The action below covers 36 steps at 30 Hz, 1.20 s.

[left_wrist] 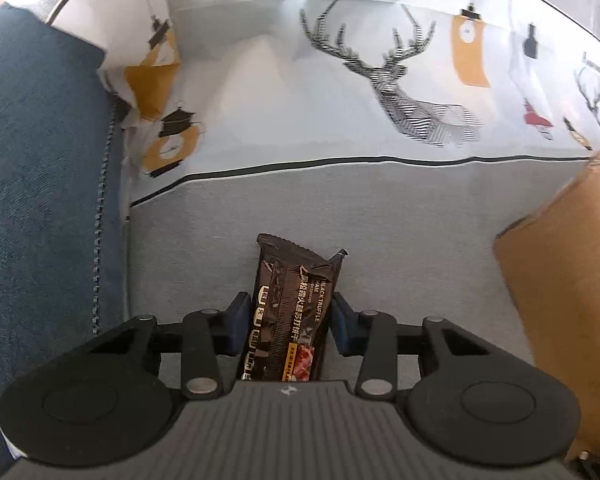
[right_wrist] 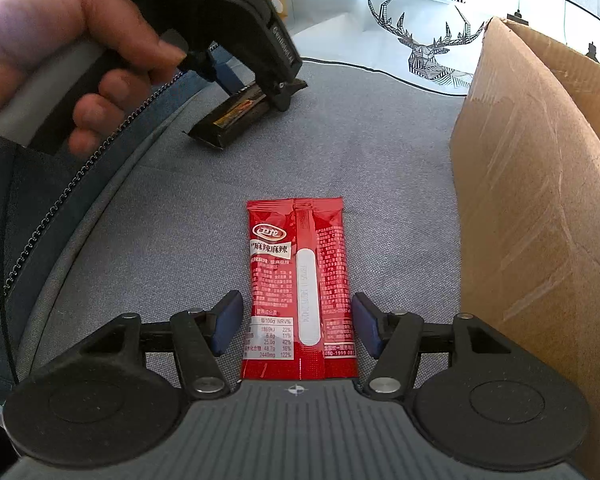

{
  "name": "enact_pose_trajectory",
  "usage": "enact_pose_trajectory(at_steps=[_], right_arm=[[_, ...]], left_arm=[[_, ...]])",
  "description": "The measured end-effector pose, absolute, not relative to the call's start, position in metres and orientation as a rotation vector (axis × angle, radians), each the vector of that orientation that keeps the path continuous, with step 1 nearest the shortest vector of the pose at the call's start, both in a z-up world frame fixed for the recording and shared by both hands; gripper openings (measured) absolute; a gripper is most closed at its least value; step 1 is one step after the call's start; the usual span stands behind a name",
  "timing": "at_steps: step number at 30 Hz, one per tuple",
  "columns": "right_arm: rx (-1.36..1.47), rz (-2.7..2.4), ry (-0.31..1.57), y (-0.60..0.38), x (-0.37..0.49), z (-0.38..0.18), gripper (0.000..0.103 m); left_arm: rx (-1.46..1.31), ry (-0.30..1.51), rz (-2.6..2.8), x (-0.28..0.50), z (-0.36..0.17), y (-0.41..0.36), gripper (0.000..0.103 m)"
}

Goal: Organize snacks
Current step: 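Grasp the dark chocolate bar with the left tool while right tool holds red packet, then lift and carry the dark bar and red packet over the box with both tools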

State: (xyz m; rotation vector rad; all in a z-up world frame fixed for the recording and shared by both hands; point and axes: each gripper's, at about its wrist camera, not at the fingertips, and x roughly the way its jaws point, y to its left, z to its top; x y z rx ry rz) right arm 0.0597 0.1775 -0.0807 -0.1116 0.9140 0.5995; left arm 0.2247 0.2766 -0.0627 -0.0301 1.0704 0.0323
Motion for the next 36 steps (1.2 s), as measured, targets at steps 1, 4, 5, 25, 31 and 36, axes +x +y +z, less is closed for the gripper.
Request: enact_pose_trajectory(at_steps=[1,4,5,25,31,36], right_arm=[[-0.111,0.599,0.914,0.177,0.06,-0.081,0.062],[-0.113,0.599,0.911,0.178,0.06,-0.081,0.062],[-0.114,0.599,0.91,0.178,0.059,-0.081,0.062],[-0.098,0.623,0.887,0.177,0.058,-0.084,0.062],[-0.092,0.633,0.87,0.177,0.058,-0.084,0.059],[-0.095,0.64,0.856,0.177,0.055,-0.083,0.05]], left_arm=[[-0.035,1.071,0.021,0.224,-0.061,0.275,0.045],[-0.045,1.073,-0.006,0.224,-0.057,0.27,0.044],[-0.044,1.082,-0.006,0.225,-0.059,0.27,0.045],[0.01,1.115,-0.004,0.226,-0.065,0.267,0.043],[0.011,1.114,0.012,0.227,-0.065,0.268,0.043],[0.008,1.113,0.017,0.227,-0.065,0.268,0.043]])
